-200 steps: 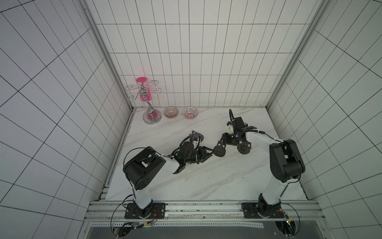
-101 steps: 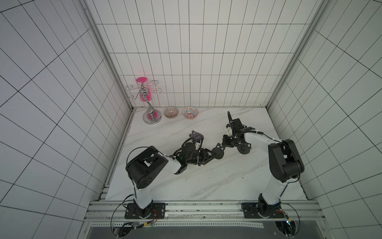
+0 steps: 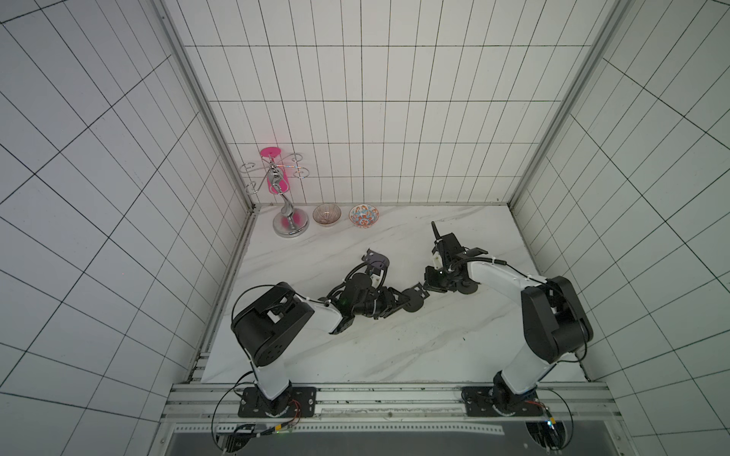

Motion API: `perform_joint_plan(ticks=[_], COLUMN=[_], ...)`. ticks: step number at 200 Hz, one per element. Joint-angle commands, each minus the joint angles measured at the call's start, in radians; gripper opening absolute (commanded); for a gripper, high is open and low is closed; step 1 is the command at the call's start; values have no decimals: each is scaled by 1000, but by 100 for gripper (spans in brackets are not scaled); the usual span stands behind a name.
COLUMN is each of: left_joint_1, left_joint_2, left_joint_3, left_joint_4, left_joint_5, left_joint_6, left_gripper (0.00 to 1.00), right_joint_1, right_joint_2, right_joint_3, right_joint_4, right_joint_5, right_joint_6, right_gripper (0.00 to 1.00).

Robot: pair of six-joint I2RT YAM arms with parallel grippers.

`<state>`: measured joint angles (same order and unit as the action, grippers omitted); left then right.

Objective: Open the phone stand
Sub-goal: Pick up the phone stand at the center of the board.

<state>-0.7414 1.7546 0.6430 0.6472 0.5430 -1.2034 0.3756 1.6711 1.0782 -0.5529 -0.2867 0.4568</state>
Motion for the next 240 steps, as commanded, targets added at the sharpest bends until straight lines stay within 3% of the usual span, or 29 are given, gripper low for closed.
perform_joint_plan(ticks=[1, 16, 32, 123, 176, 213, 240], left_joint_1=[37, 54, 49, 0, -6, -4, -5], left_joint_2=[-28, -38, -51, 42, 90, 134, 155], left_joint_3=[17, -2, -17, -31, 5, 25, 56], left_joint_4=[-79, -76, -78, 38, 41, 62, 59], left_joint_5=[-10, -8, -19, -61, -60, -50, -45], left_joint_6=[82, 84, 80, -1, 5, 5, 15], left_gripper=[44, 44, 44, 44, 49, 49, 46], right_joint_1=[8, 8, 8, 8, 8, 8, 8], right_joint_2=[-28, -42, -51, 43, 80, 97, 104], right_joint_3=[16, 8, -6, -7, -8, -7, -13], right_joint_4=[-83, -84, -71, 21, 33, 33, 37], right_joint_5=[37, 56, 69, -27, -30, -32, -36], right_joint_6=[18, 26, 28, -10, -17, -18, -17], right_gripper=[28, 39, 43, 43, 32, 15, 8])
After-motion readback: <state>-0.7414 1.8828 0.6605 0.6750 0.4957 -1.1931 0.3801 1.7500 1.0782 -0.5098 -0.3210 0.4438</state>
